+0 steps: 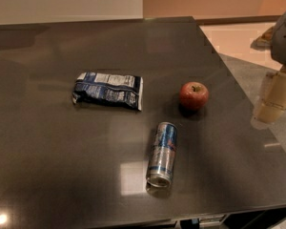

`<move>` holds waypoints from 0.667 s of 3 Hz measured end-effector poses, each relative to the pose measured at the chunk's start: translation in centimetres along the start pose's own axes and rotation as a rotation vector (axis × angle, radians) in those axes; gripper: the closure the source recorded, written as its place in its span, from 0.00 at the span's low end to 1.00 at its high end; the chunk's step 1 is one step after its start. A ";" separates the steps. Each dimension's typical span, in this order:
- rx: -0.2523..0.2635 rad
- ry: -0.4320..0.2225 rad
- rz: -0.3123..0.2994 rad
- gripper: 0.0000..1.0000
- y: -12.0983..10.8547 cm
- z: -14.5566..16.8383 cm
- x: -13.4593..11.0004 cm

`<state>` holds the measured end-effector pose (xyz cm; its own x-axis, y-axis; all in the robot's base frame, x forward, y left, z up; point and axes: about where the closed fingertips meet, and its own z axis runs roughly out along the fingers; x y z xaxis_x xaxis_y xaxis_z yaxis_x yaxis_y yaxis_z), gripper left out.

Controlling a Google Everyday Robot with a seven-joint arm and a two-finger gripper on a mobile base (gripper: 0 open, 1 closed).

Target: Place redbull can upright

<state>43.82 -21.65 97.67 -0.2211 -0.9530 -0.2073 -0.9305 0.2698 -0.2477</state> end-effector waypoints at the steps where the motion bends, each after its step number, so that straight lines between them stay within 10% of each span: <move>1: 0.006 -0.003 -0.006 0.00 -0.1 -0.1 -0.2; 2: 0.005 -0.041 -0.076 0.00 -0.5 0.4 -1.6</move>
Offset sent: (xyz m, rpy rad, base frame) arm 0.0242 0.0401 -0.0067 0.0443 -0.0409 0.2309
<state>44.75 -20.15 97.73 -0.1379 -0.9643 -0.2259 -0.9427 0.1978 -0.2688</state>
